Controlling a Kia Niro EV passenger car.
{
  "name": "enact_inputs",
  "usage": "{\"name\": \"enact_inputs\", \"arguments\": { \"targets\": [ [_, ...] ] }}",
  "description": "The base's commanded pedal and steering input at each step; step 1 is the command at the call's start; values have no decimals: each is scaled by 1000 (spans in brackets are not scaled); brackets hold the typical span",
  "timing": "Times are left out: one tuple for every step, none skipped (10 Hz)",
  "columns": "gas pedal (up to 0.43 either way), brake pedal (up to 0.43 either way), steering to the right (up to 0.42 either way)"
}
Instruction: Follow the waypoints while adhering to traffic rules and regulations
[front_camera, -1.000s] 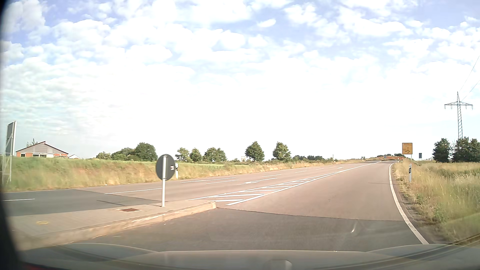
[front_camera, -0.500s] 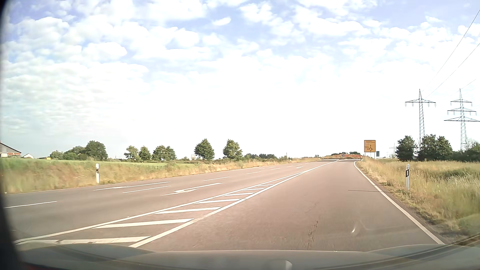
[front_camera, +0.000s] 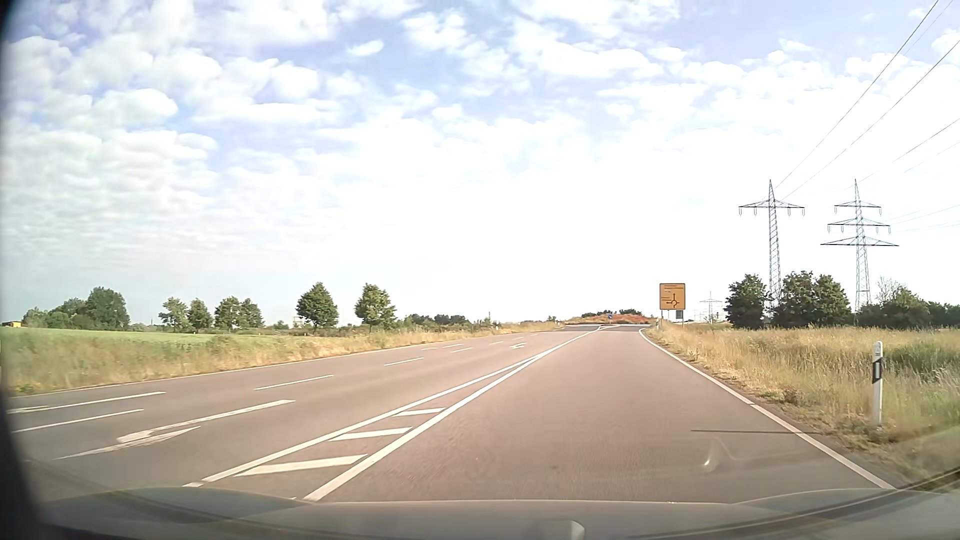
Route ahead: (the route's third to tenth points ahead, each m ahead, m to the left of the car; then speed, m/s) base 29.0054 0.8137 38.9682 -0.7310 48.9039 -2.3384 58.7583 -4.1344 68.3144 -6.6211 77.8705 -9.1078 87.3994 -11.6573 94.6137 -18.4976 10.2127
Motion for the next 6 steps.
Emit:
{"name": "enact_inputs", "arguments": {
  "targets": [
    [268, 30, 98],
    [268, 30, 87],
    [268, 30, 77],
    [268, 30, 67],
    [268, 30, 59],
    [268, 30, 52]
  ]
}}
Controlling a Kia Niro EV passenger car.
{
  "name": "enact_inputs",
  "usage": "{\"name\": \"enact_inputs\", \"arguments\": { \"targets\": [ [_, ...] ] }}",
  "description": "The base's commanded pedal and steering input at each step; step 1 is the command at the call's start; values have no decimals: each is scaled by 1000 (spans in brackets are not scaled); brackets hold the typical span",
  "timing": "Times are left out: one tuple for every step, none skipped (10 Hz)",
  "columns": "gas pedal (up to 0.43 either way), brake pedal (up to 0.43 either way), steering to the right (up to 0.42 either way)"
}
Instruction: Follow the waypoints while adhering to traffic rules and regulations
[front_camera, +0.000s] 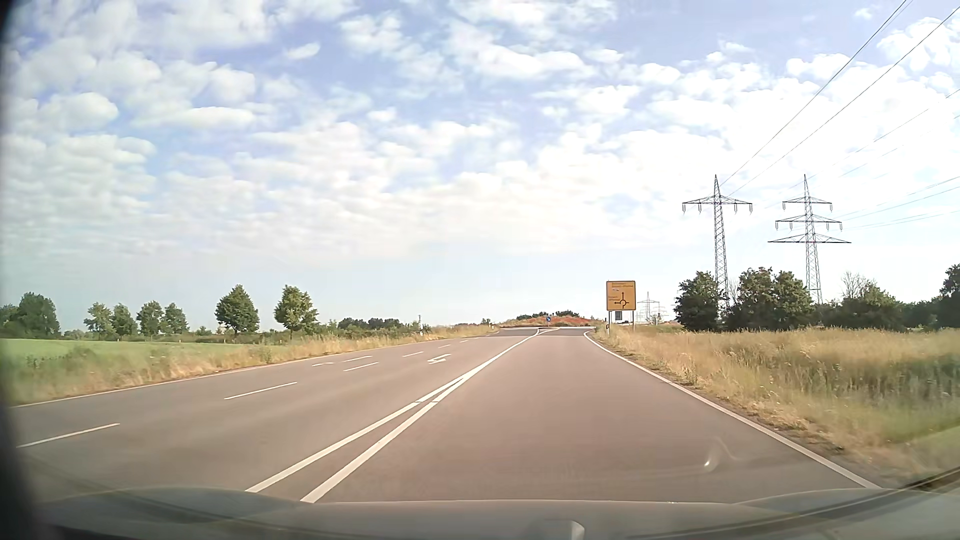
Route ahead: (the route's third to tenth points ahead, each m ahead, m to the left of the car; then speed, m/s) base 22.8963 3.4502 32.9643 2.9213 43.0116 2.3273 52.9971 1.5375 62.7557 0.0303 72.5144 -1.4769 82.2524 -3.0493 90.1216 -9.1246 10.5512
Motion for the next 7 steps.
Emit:
{"name": "enact_inputs", "arguments": {
  "targets": [
    [268, 30, 47],
    [268, 30, 42],
    [268, 30, 39],
    [268, 30, 35],
    [268, 30, 31],
    [268, 30, 26],
    [268, 30, 20]
  ]
}}
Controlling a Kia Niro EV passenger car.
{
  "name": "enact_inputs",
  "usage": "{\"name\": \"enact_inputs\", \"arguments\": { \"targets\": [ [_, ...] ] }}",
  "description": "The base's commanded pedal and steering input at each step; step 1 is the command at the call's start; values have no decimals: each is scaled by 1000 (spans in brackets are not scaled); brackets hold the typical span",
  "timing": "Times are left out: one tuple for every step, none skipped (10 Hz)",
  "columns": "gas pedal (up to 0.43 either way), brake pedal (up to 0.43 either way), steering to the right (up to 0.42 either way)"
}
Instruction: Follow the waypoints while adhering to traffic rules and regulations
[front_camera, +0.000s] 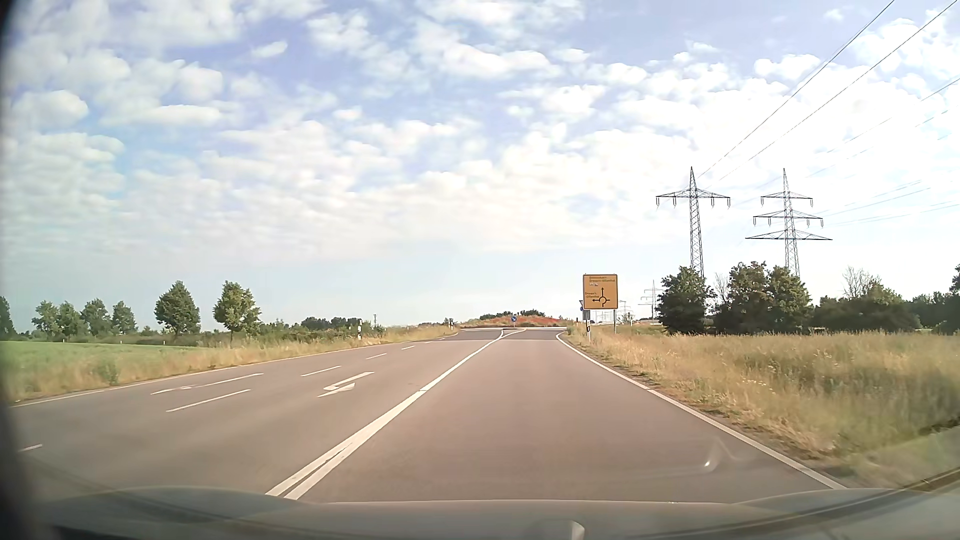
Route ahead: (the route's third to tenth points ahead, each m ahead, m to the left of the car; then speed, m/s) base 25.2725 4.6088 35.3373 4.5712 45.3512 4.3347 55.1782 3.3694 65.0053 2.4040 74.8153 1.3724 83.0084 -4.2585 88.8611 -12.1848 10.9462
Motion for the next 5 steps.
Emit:
{"name": "enact_inputs", "arguments": {
  "targets": [
    [268, 30, 14],
    [268, 30, 10],
    [268, 30, 8],
    [268, 30, 8],
    [268, 30, 8]
  ]
}}
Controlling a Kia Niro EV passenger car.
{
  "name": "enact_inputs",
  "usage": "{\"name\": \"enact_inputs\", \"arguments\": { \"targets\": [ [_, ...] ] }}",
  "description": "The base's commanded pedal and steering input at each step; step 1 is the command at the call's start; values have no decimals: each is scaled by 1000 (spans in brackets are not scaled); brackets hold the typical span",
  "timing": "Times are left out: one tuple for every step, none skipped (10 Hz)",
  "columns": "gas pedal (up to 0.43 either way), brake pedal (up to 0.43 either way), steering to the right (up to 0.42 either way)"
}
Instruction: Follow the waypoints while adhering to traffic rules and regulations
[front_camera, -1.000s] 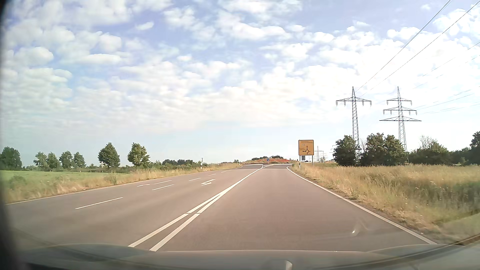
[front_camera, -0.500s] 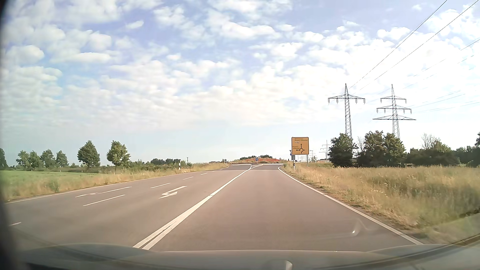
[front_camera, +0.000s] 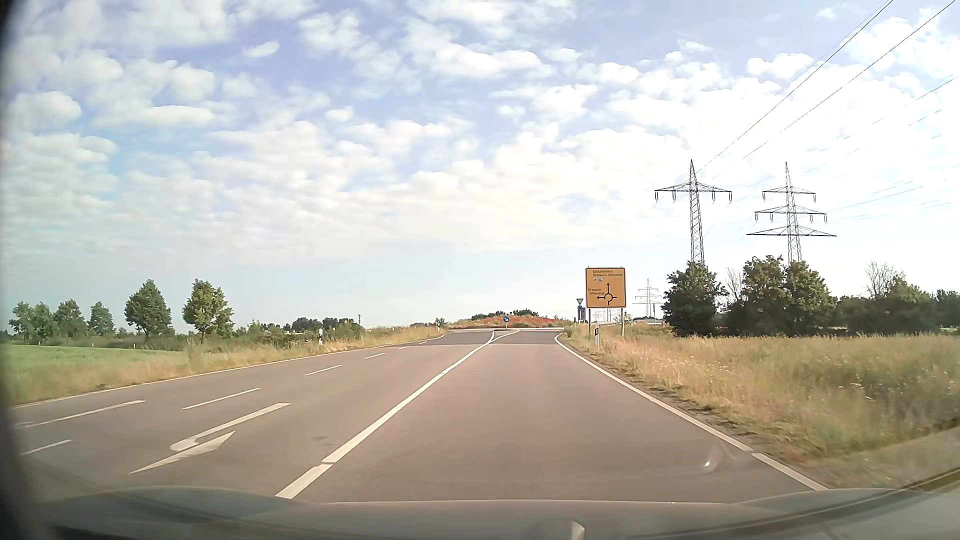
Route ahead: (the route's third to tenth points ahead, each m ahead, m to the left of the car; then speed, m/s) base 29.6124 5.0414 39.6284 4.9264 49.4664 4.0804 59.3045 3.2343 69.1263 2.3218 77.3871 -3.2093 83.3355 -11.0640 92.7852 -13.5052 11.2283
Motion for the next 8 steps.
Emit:
{"name": "enact_inputs", "arguments": {
  "targets": [
    [268, 30, 8],
    [268, 30, 8],
    [268, 30, 8],
    [268, 30, 8],
    [268, 30, 8],
    [268, 30, 8],
    [260, 30, 8],
    [260, 30, 8]
  ]
}}
